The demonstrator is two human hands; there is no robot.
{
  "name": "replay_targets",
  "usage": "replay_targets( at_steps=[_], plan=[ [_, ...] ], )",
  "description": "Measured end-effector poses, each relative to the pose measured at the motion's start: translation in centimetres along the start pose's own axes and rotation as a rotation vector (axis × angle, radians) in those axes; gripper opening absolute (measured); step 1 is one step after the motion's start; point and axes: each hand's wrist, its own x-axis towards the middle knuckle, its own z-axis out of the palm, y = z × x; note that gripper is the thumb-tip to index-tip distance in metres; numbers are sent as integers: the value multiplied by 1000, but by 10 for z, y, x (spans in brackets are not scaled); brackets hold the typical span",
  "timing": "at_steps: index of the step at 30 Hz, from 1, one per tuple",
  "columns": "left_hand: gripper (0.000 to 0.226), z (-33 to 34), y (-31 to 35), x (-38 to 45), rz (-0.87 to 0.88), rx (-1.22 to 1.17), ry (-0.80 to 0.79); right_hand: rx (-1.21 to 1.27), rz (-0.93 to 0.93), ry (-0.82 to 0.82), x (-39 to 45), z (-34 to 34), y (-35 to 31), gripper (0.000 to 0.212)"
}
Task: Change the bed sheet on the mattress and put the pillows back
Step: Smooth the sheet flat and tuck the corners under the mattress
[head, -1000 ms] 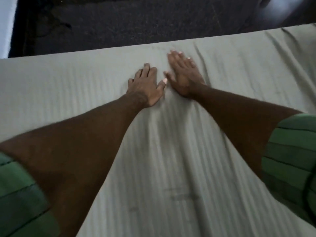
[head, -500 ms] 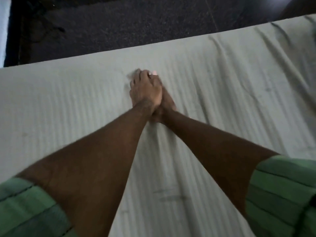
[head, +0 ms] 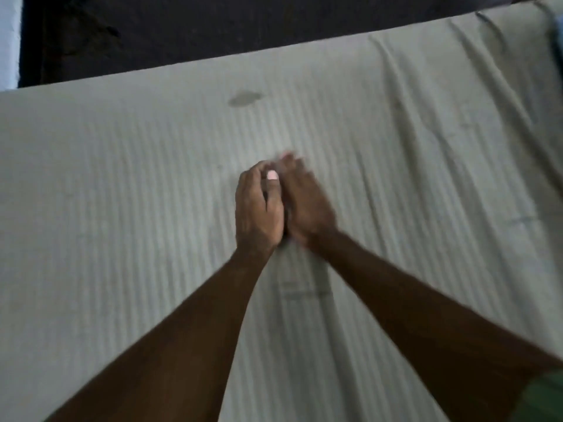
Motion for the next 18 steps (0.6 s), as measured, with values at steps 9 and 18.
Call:
replay_targets(
  at_steps=[9, 18],
  plan=[
    [60, -10, -16, -71, 18, 342, -209, -341, 199, 78, -94, -62, 117, 62],
    [44, -1, 11, -154, -87, 161, -97, 140, 120, -119, -169, 14, -32, 75]
  ],
)
